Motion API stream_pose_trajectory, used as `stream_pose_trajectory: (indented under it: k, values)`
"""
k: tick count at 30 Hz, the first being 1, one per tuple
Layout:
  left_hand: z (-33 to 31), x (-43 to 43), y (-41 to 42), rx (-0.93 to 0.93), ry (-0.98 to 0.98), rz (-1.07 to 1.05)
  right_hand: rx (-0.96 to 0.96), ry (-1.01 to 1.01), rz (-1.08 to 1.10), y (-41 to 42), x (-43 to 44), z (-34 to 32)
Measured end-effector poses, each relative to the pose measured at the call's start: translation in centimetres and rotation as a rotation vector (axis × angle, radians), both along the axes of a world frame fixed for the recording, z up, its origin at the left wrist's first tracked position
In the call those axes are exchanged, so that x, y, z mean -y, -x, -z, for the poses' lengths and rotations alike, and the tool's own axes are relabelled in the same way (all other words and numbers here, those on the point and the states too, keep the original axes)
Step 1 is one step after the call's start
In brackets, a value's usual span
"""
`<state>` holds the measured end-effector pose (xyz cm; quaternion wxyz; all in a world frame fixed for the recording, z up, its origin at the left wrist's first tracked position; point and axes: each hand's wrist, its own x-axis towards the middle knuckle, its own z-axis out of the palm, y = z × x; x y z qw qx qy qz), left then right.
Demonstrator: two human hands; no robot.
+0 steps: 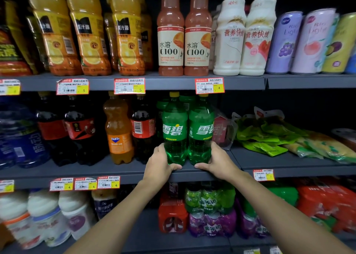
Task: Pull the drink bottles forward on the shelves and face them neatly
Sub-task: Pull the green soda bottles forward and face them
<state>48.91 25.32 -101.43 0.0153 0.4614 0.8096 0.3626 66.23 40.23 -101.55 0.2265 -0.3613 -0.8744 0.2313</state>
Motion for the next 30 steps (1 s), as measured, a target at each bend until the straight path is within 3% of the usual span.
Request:
stream_pose_trajectory:
  k: [19,30]
  values:
    - [0.68,0.51,-0.51,-0.023,-0.061,-0.044,-0.002,-0.006,0.009,0.90,-0.23,0.72]
    - [0.34,0.89,-0.33,-0.092,0.002,-0.021,0.021,-0.004,0.008,0.84,-0.28,0.57]
